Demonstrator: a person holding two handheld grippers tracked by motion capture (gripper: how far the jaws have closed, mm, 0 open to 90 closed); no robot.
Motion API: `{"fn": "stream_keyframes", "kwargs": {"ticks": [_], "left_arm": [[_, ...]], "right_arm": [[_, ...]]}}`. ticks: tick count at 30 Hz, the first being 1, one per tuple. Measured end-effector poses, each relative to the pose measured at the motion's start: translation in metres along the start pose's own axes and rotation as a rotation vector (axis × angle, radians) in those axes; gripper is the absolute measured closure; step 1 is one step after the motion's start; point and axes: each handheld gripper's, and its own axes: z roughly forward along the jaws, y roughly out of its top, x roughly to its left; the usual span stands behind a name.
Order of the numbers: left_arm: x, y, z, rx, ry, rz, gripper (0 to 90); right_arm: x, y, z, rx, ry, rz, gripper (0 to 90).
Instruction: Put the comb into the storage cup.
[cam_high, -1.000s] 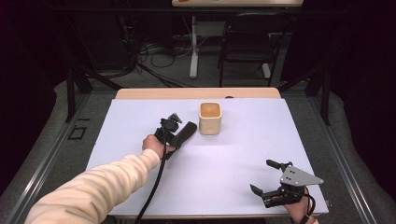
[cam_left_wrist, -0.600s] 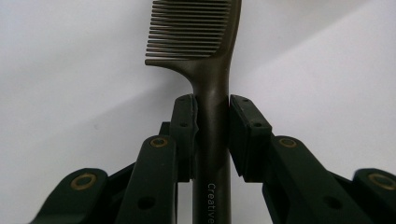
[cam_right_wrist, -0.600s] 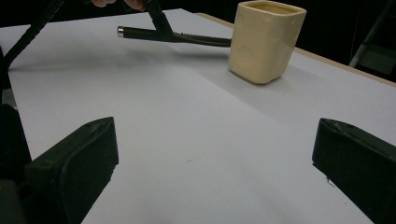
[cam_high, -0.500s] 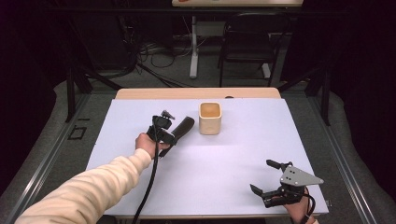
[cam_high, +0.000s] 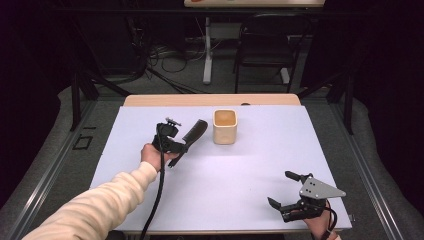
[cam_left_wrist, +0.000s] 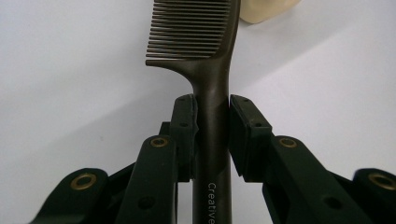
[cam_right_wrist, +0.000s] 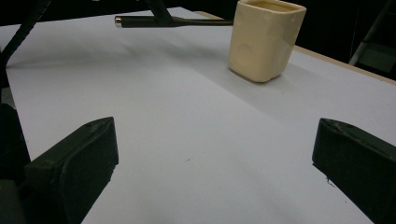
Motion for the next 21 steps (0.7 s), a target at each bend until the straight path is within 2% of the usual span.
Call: {"fn": "stream_keyframes", "kwargs": {"ticks": [11, 16, 21], "left_arm": [[-0.0005, -0.0034, -0.0019, -0.050, -0.012, 0.017, 72.7], [-0.0009, -0.0043, -0.0042, -0.081, -0.023, 0.012, 72.7], [-0.0014, -0.0049, -0.0087, -0.111, -0.025, 0.030, 72.7]], "right_arm": [[-0.0001, -0.0001, 0.0004, 0.001, 0.000, 0.000, 0.0], [-0.0002, -0.0001, 0.0001, 0.001, -0.001, 0.000, 0.0], [-0.0002, -0.0002, 0.0003, 0.003, -0.001, -0.002, 0.0]]}}
